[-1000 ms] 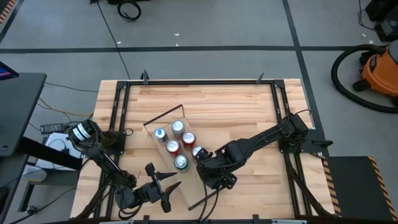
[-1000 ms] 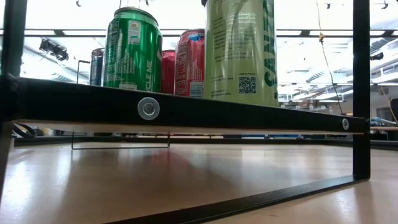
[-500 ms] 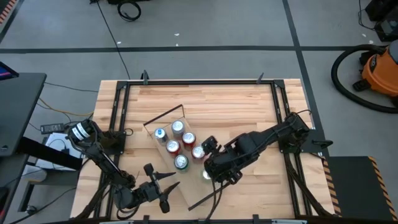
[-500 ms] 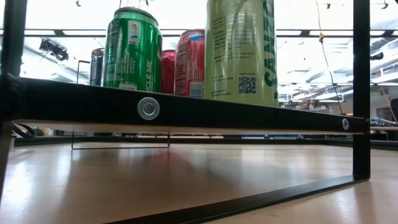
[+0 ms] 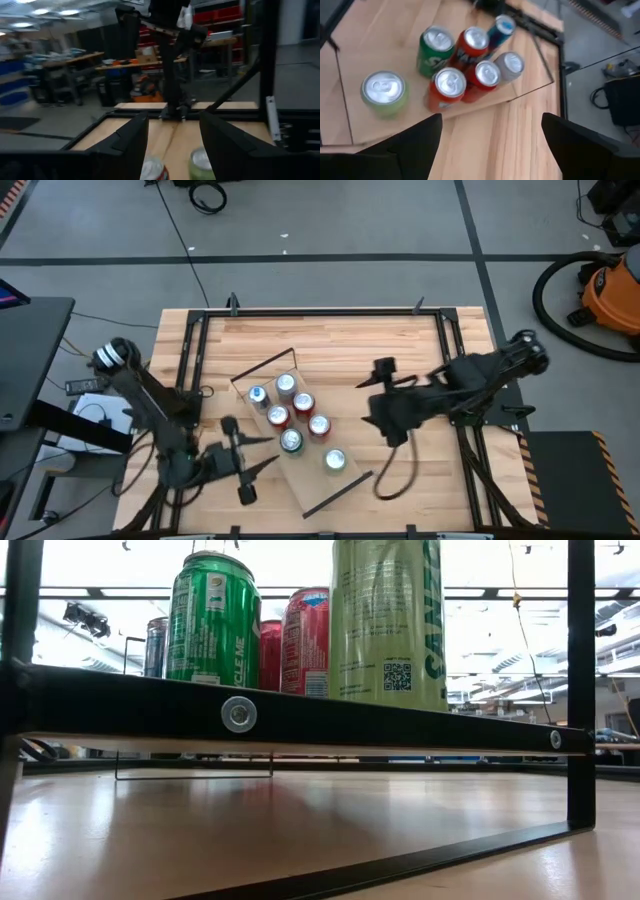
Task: Place canned beverage on shelf
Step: Return to Home Position
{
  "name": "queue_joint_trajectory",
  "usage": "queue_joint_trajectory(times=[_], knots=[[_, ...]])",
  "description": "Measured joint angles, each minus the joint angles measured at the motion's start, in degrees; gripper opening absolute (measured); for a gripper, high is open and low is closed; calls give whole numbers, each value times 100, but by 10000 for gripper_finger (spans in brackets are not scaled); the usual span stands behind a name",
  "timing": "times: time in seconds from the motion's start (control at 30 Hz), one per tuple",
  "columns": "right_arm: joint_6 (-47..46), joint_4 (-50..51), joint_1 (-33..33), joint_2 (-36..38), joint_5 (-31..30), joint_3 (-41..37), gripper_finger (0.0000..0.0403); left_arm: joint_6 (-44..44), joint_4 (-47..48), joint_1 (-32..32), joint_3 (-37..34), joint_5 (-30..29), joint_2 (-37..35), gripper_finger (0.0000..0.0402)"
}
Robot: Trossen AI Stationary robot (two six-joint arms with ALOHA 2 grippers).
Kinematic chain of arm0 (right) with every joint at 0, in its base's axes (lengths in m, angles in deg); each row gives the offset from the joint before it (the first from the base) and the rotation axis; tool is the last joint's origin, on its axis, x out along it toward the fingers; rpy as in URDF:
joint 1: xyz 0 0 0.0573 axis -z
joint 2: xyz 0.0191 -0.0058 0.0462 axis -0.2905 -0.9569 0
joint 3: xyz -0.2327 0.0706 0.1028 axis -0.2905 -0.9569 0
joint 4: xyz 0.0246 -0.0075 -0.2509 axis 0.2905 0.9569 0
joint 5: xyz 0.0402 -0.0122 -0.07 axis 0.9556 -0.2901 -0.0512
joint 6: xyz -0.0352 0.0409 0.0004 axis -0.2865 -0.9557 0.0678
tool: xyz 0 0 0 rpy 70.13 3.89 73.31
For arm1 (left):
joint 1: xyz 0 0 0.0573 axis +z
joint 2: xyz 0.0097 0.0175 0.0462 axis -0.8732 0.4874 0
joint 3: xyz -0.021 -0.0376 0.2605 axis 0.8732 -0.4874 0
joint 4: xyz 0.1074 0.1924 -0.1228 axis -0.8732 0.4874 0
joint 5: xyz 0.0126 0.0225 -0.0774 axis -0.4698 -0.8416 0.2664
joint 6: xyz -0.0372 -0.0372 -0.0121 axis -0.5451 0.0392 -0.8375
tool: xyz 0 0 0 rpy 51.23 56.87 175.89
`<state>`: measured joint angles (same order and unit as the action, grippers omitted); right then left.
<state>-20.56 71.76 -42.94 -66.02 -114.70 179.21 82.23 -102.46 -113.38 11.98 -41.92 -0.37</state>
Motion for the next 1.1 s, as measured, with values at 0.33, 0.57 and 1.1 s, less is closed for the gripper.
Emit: queue_joint_trajectory(times=[0.33,0.57,1.1], knots=[[-508,-1705,-63,2182,-687,-2448,349,-1068,2800,1345,-4,1291,-1707,187],[-426,-3086,-21,3486,-952,-3897,349,-1055,3710,1783,-4,1461,-2399,187],[214,-5530,96,5880,-1852,-6186,348,-1542,3123,2209,-2027,2543,-4265,187]])
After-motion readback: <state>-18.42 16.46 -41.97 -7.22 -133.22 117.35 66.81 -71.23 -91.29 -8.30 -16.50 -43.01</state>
